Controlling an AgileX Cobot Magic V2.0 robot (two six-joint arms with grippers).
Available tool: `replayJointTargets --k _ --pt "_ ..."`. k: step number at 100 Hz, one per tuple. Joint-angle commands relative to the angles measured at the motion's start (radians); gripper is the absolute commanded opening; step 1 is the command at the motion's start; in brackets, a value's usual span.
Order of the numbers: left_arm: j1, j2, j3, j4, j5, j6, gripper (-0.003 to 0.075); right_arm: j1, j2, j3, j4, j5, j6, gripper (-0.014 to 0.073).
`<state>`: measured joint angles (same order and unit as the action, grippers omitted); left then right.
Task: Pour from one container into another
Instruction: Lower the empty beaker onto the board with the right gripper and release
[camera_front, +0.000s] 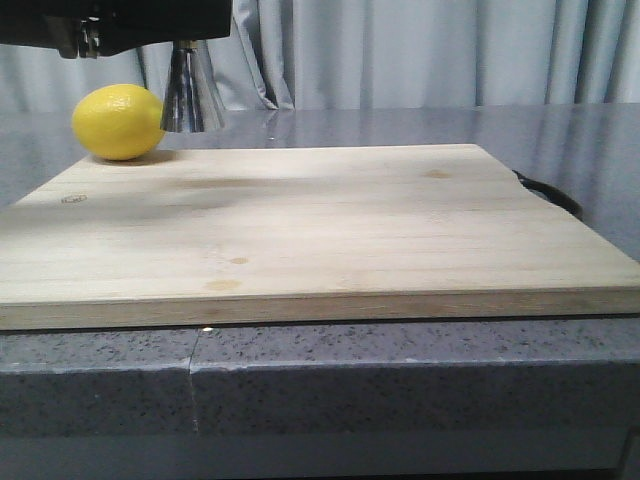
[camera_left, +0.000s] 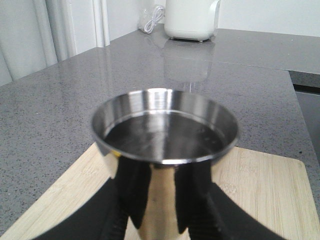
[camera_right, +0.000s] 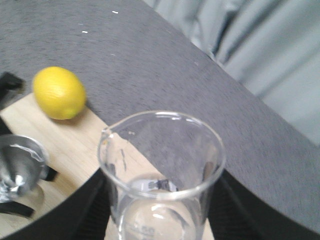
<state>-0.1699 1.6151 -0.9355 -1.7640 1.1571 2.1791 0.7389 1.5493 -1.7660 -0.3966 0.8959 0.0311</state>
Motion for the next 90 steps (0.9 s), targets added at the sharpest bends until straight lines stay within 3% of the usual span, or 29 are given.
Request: replayJointTargets --k 1,17,30,55,90 --pt "-0.010 -0.043 -0.030 -0.100 0.084 -0.012 0.0206 -0.044 -0.102 0.073 -0.031 -0.121 0.077 0.0324" --pt "-0.010 -0.043 -0.030 -0.100 0.084 -0.012 0.0206 -0.165 -0.241 0.354 -0.031 -0.362 0.226 0.0324" --pt "-0.010 -0.043 -0.030 -0.100 0.084 -0.012 0.0206 -0.275 -0.334 0.599 -0.029 -0.664 0.342 0.0324" --pt "-0.010 -0.043 -0.030 -0.100 0.084 -0.012 0.0206 -0.398 -0.373 0.960 -0.029 -1.163 0.381 0.0324" --pt "-0.010 -0.043 -0.030 -0.100 0.082 -0.012 0.0206 -0.465 -0.241 1.046 -0.038 -1.360 0.373 0.0324"
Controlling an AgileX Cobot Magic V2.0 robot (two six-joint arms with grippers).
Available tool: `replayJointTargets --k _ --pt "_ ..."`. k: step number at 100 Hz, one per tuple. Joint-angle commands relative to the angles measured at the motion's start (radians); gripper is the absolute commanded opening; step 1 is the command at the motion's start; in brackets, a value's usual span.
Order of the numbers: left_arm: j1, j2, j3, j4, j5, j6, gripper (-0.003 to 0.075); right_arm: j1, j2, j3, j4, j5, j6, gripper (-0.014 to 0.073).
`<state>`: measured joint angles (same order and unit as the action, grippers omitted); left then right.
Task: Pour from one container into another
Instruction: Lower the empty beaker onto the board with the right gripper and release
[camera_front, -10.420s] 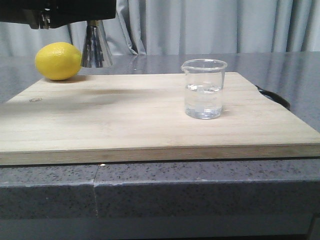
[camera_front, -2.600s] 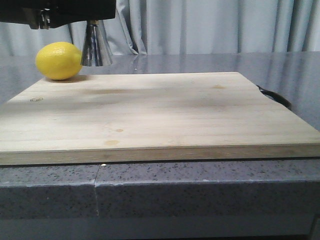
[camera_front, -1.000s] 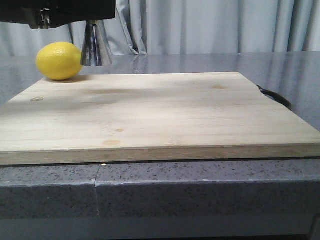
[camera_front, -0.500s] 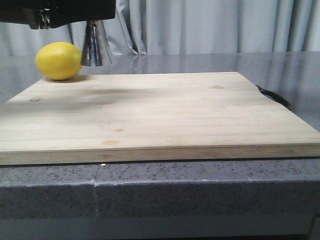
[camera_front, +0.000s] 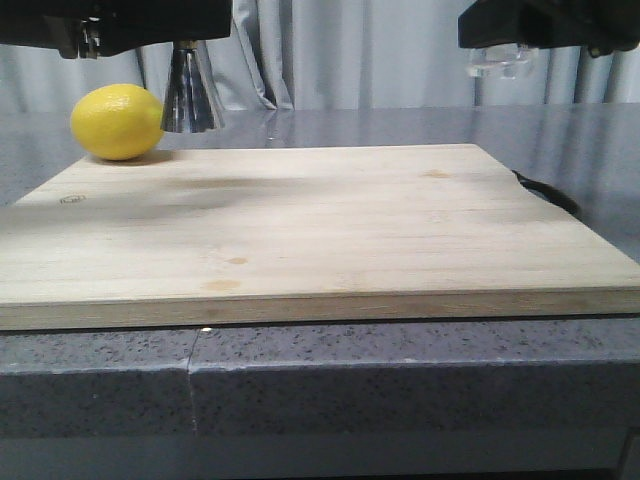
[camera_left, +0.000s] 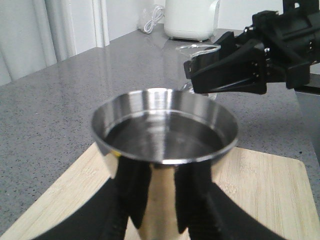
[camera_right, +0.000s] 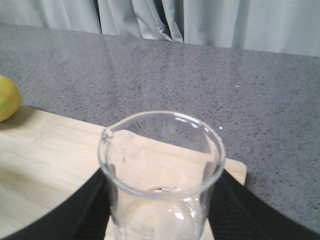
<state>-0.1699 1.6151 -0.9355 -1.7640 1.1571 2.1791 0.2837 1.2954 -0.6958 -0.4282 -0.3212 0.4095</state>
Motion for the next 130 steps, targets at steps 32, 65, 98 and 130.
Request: replayJointTargets --k 32,65,98,130 --pt "-0.010 -0.043 -0.030 -0.100 0.082 -0.012 0.0206 -0.039 0.188 -0.024 -0.008 -0.328 -0.052 0.0324" --pt "-0.010 -0.043 -0.030 -0.100 0.082 -0.012 0.0206 -0.051 0.286 -0.024 -0.008 -0.415 -0.127 0.0324" --pt "-0.010 -0.043 -0.030 -0.100 0.082 -0.012 0.0206 -0.079 0.317 -0.024 -0.008 -0.435 -0.127 0.0328" --pt "-0.010 -0.043 -0.030 -0.100 0.082 -0.012 0.0206 -0.075 0.288 -0.024 -0.008 -0.395 -0.102 0.0584"
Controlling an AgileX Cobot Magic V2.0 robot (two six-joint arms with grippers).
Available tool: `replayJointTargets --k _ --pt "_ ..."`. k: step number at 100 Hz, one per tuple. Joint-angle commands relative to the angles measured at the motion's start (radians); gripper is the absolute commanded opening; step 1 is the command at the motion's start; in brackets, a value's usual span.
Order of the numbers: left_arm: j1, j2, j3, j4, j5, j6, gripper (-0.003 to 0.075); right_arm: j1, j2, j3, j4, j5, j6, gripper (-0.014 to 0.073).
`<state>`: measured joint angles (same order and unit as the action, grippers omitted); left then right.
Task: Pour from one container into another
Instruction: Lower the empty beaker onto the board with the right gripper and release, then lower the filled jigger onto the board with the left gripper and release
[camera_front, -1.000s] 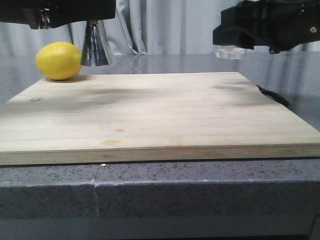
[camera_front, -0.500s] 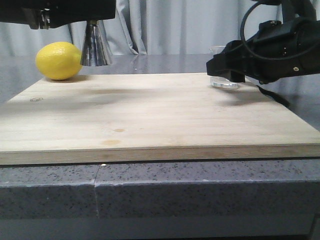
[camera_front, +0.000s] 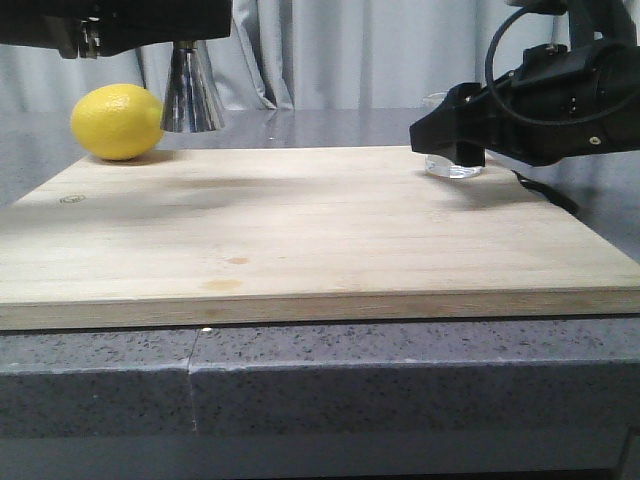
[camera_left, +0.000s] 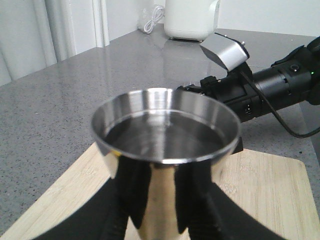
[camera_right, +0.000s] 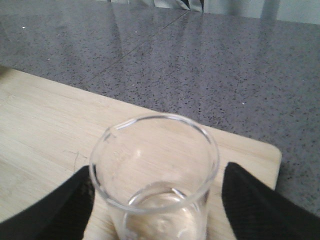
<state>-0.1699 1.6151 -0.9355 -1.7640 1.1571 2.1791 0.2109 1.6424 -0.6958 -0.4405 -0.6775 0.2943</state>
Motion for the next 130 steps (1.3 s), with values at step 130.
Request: replayJointTargets --k 130 --pt "-0.010 -0.043 -0.030 -0.100 0.082 -0.012 0.0206 0.126 -0.974 -0.024 0.064 1.258 0.069 0.0619"
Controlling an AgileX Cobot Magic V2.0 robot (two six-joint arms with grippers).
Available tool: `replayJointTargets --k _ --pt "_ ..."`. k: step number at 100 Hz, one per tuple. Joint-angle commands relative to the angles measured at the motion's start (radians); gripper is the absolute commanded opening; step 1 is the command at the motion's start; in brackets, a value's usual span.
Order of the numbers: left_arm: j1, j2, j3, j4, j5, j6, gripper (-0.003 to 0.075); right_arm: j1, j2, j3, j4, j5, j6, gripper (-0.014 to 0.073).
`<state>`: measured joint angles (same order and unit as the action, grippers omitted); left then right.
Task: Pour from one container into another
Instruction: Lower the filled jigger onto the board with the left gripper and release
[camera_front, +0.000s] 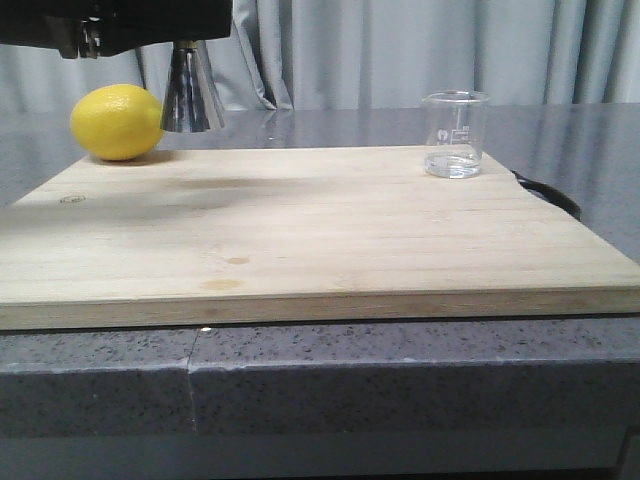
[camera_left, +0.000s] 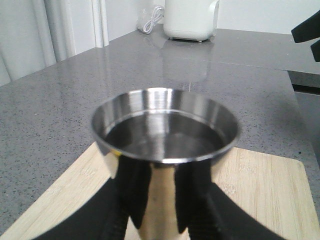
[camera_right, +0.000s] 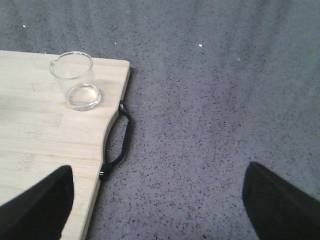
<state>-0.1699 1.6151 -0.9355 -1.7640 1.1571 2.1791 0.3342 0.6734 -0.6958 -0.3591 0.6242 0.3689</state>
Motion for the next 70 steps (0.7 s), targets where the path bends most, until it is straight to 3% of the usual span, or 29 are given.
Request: replayJointTargets --k 1,70 --pt "-0.010 -0.043 -0.030 -0.100 0.082 -0.012 0.0206 0.003 -0.005 -0.024 -0.017 -0.044 -0.006 0.0619" --pt "-0.067 0.045 -0.099 -0.100 0.098 -0.012 0.0206 0.003 -0.005 -0.024 -0.016 -0.037 -0.006 0.0619"
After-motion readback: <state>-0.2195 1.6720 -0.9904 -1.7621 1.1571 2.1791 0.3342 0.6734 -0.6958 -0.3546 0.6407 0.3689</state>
